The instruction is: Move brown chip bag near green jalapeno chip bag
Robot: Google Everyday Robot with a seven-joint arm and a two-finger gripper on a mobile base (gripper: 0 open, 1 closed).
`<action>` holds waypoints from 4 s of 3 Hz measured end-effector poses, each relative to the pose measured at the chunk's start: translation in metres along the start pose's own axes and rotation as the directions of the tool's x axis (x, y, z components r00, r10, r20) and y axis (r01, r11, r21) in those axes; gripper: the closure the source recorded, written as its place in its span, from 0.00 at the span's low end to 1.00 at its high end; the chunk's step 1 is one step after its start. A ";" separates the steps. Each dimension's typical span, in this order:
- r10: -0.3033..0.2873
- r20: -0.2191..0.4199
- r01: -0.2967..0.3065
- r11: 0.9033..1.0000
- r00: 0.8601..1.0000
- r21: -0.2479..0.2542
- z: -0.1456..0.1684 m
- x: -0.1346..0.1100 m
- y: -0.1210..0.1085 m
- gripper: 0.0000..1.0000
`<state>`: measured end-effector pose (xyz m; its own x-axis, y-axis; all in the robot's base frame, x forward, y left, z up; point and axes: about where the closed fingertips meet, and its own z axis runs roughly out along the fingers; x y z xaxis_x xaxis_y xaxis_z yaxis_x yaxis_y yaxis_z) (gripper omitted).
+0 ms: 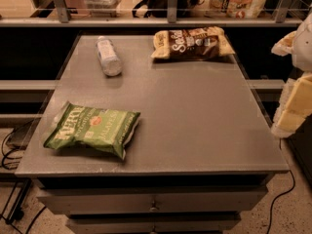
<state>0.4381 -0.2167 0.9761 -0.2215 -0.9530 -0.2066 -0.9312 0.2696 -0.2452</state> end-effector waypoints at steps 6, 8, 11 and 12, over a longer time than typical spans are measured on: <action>0.105 0.300 -0.158 0.975 0.948 0.158 0.024 -0.032 -0.112 0.00; 0.197 0.417 -0.264 0.958 0.887 0.109 0.062 -0.061 -0.143 0.00; 0.398 0.535 -0.464 0.886 0.745 -0.013 0.151 -0.097 -0.225 0.00; 0.467 0.575 -0.550 0.834 0.672 -0.034 0.172 -0.097 -0.257 0.00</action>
Offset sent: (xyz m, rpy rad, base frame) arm 0.0119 0.0036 -0.0003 0.0531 -0.0305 0.0251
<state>0.7485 -0.1702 0.8958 -0.4174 -0.4355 -0.7976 -0.6648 0.7447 -0.0587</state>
